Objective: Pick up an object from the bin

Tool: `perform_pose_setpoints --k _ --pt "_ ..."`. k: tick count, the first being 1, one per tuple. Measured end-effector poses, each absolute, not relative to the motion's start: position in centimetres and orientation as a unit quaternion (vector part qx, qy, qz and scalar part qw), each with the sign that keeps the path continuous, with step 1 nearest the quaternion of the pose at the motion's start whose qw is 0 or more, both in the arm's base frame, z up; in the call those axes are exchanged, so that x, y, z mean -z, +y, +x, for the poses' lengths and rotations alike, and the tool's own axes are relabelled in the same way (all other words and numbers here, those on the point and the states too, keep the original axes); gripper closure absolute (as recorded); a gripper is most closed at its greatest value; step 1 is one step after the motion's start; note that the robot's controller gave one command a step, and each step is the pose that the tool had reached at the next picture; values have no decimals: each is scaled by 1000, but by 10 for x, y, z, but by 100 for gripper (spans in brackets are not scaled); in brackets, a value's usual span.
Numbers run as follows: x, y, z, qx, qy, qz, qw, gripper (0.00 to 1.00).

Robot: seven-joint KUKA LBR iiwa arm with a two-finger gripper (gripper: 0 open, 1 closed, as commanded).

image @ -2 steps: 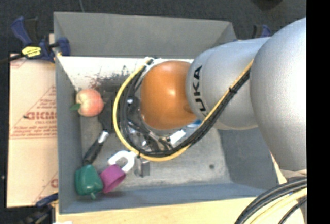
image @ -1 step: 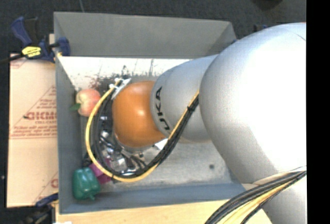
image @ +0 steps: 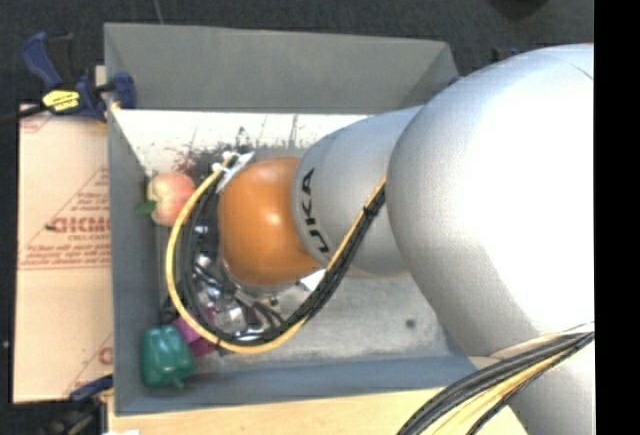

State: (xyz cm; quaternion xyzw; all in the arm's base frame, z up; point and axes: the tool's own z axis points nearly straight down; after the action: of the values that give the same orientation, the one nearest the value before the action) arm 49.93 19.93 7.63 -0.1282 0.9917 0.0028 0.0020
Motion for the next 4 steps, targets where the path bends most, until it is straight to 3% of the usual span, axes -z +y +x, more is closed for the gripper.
perform_pose_setpoints --k 1,2,3,4 --pt "-76 202 501 -2 989 -149 5 100" --pt "-76 190 517 -5 959 -283 11 100" --pt "-76 192 523 -5 953 -303 12 100" --pt "-76 198 505 -6 959 -281 19 100"
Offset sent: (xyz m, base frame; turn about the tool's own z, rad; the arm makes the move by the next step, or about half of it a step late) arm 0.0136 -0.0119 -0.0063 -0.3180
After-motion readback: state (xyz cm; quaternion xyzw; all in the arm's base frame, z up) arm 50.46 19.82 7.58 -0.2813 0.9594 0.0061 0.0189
